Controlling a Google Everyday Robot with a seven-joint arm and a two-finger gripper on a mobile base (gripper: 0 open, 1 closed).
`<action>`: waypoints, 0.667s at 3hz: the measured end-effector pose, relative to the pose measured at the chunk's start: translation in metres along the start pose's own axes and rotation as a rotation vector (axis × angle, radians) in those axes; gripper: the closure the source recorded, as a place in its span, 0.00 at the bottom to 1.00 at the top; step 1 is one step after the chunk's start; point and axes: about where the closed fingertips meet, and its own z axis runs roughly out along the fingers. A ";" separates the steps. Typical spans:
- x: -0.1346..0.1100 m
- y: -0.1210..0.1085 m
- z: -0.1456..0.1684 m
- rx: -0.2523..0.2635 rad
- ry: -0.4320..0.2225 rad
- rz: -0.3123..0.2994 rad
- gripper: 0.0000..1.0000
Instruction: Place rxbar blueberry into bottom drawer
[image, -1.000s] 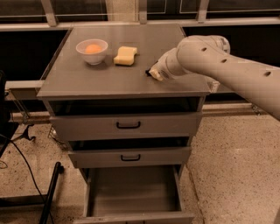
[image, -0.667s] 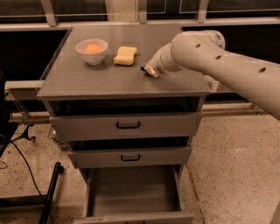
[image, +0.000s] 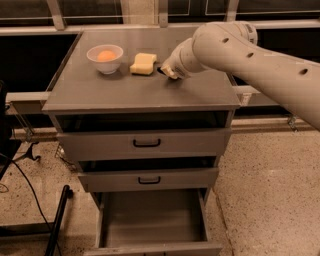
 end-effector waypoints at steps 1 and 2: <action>-0.012 -0.006 -0.020 -0.040 -0.042 -0.018 1.00; -0.019 -0.021 -0.051 -0.166 -0.125 -0.063 1.00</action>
Offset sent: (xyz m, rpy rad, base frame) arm -0.0385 -0.0366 0.0794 -0.0181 0.0025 0.4079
